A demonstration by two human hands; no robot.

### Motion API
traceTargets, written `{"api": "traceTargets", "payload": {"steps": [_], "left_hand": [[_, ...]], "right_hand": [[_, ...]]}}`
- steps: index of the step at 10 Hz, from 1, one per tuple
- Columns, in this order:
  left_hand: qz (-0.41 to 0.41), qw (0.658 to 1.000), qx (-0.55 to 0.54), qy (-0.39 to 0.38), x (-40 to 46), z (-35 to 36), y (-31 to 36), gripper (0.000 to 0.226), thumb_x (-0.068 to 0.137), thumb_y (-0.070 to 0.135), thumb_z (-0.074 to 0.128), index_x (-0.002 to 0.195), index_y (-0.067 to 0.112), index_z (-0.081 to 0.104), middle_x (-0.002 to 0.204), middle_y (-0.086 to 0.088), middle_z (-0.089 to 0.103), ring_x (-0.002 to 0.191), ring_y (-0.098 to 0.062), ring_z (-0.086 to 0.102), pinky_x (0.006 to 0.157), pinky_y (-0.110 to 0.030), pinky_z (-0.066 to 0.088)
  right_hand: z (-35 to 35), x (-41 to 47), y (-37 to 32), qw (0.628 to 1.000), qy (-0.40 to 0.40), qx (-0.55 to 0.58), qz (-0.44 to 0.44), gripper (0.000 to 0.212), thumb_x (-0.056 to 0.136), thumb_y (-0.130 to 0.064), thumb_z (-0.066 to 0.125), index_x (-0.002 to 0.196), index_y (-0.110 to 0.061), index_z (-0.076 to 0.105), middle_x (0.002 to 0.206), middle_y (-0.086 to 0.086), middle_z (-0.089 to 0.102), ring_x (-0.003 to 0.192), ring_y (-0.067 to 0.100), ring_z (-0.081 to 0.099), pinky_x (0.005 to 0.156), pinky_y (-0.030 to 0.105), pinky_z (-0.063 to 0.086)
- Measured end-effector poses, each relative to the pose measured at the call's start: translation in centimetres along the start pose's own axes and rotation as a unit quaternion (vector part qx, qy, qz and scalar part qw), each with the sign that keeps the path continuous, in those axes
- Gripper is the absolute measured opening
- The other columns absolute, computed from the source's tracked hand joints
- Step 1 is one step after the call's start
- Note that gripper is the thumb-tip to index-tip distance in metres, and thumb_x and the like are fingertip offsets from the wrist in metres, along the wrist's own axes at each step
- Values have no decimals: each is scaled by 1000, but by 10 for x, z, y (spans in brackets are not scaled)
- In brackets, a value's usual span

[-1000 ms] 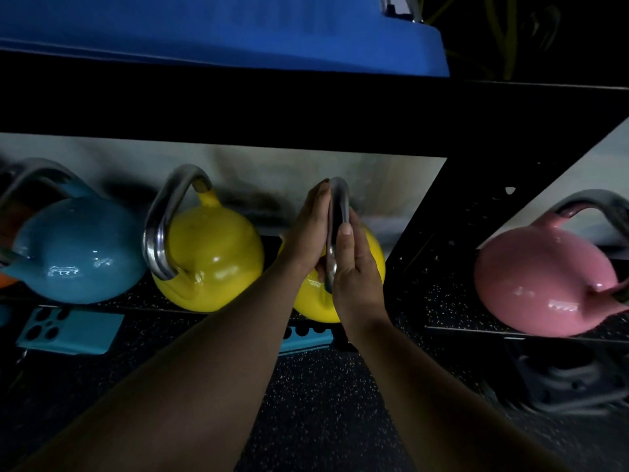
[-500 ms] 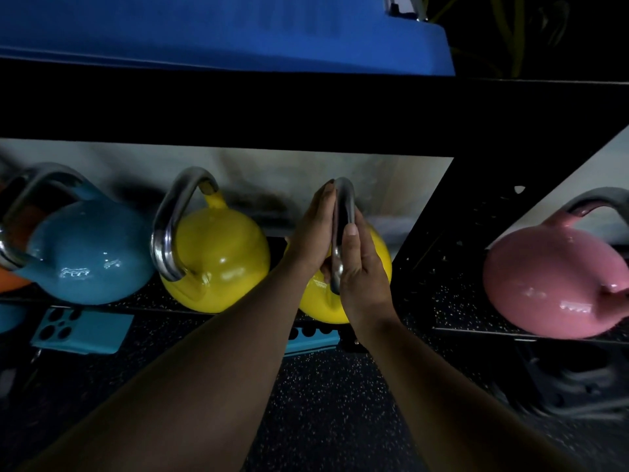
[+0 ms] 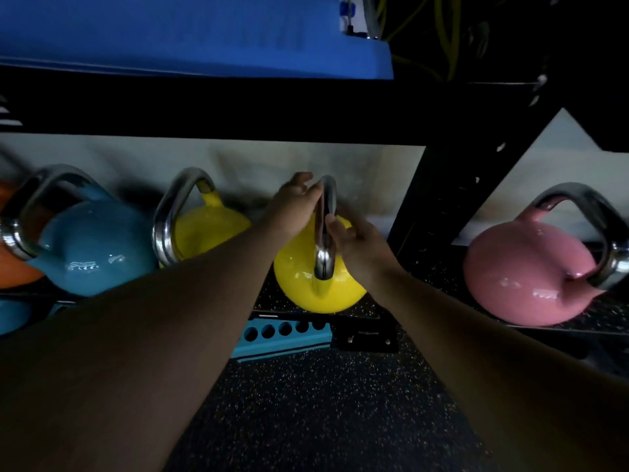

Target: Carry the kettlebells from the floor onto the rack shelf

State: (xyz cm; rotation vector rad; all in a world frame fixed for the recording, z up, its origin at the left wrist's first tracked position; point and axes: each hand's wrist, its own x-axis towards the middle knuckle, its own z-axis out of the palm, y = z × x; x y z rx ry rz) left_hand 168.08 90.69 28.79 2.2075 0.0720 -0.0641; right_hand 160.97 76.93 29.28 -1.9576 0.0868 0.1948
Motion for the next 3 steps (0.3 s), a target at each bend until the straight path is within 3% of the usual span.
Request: {"api": "traceTargets", "payload": {"steps": [1,2,3], "left_hand": [[43,986,161,-2,-13,-10,11,53,98,39,50,145,16,42,144,-22,46,132,-39,44,108,-43,37],[90,963,254,0,-31,-13,24,53,97,38,52,142,12,46,142,-22,46,130,-43,43,106,-51,38],[146,926,349,3,-60,-16,40,43,95,34,54,130,9,53,129,-19,54,119,-42,49,95,-53,43]], "right_hand": [[-33,-3,-5,992,41,-103,-61,30,95,-37,54,119,-23,65,105,5,71,100,23,64,76,25,43],[-55,-12,-11,984,47,-134,-104,24,91,-32,56,113,-28,66,108,2,72,103,22,65,78,25,45],[-79,-34,-13,964,44,-208,-162,22,89,-29,57,108,-26,67,106,2,73,103,26,65,82,32,52]]}}
